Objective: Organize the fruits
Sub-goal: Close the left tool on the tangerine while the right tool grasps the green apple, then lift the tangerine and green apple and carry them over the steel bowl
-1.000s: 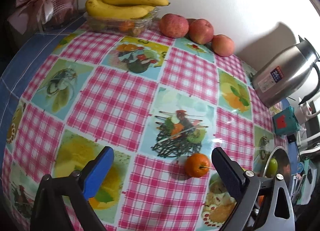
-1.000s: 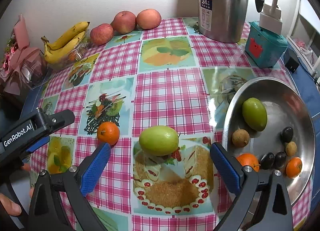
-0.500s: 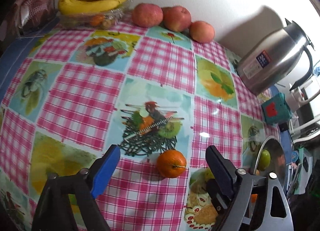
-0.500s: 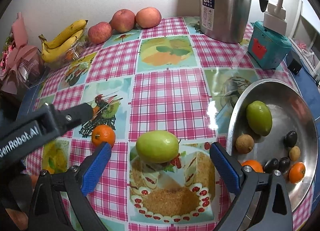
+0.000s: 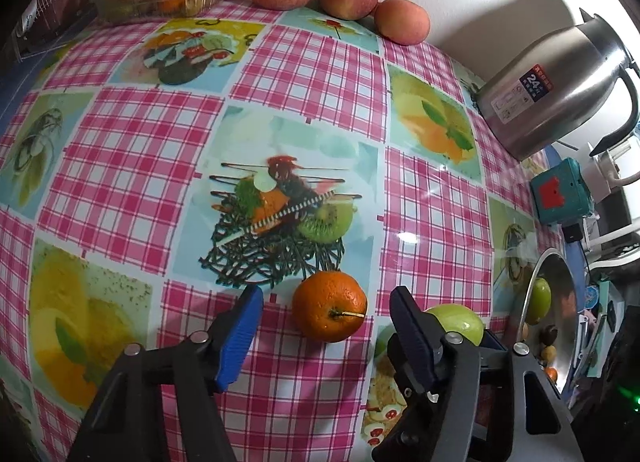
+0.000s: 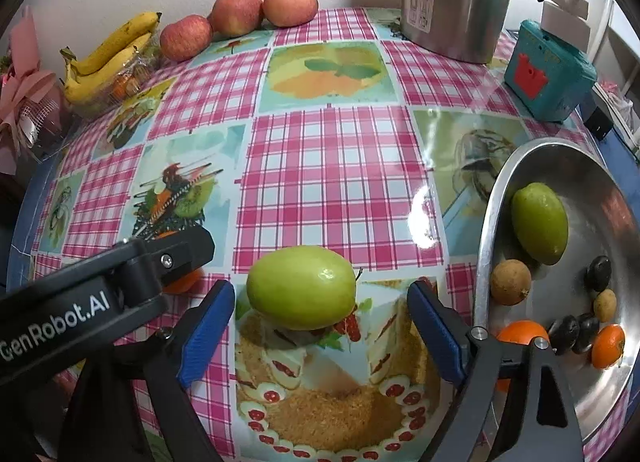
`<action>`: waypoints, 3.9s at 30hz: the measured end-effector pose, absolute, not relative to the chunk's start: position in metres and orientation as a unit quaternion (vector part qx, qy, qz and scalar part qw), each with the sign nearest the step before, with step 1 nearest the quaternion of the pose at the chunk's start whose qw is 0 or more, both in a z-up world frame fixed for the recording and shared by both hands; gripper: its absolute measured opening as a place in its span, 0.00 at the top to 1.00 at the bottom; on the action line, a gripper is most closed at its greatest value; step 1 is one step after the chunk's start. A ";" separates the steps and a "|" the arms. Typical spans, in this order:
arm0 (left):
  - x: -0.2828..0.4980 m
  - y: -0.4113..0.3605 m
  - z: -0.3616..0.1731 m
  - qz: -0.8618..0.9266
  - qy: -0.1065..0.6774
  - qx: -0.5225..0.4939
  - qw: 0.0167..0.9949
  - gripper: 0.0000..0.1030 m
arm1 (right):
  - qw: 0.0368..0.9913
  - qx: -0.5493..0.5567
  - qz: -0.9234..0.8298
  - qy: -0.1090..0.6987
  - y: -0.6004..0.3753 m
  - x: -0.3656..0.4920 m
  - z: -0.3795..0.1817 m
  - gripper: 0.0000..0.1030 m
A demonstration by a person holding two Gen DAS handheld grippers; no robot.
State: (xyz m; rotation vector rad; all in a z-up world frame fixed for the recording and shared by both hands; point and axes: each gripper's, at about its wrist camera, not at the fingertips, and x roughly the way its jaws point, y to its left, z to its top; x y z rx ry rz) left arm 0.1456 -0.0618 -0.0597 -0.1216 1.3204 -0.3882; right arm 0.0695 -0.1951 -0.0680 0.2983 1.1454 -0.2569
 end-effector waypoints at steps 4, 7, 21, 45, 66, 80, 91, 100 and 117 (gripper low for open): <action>0.146 -0.062 -0.060 -0.179 0.611 -0.057 0.769 0.47 | 0.822 0.139 -0.122 0.539 -0.196 0.067 -0.069 0.14; 0.146 -0.061 -0.060 -0.180 0.613 -0.061 0.767 0.61 | 0.823 0.138 -0.121 0.538 -0.194 0.069 -0.069 0.18; 0.147 -0.063 -0.060 -0.184 0.617 -0.071 0.762 0.62 | 0.832 0.135 -0.103 0.528 -0.189 0.070 -0.062 0.48; 0.126 -0.024 -0.003 -0.179 0.584 -0.087 0.787 0.62 | 0.845 0.116 -0.111 0.510 -0.188 0.041 -0.022 0.49; 0.081 -0.009 0.038 -0.195 0.547 -0.068 0.811 0.63 | 0.848 0.133 -0.121 0.498 -0.183 -0.019 0.013 0.49; 0.077 -0.033 0.025 -0.200 0.561 -0.028 0.802 0.63 | 0.836 0.156 -0.145 0.506 -0.211 -0.025 0.010 0.49; 0.048 -0.091 0.018 -0.241 0.563 0.040 0.789 0.62 | 0.812 0.190 -0.208 0.511 -0.268 -0.039 0.003 0.48; 0.011 -0.149 0.016 -0.294 0.546 0.107 0.777 0.62 | 0.788 0.230 -0.262 0.507 -0.318 -0.063 -0.005 0.48; -0.020 -0.212 0.005 -0.351 0.522 0.148 0.763 0.62 | 0.779 0.264 -0.281 0.494 -0.356 -0.091 -0.002 0.48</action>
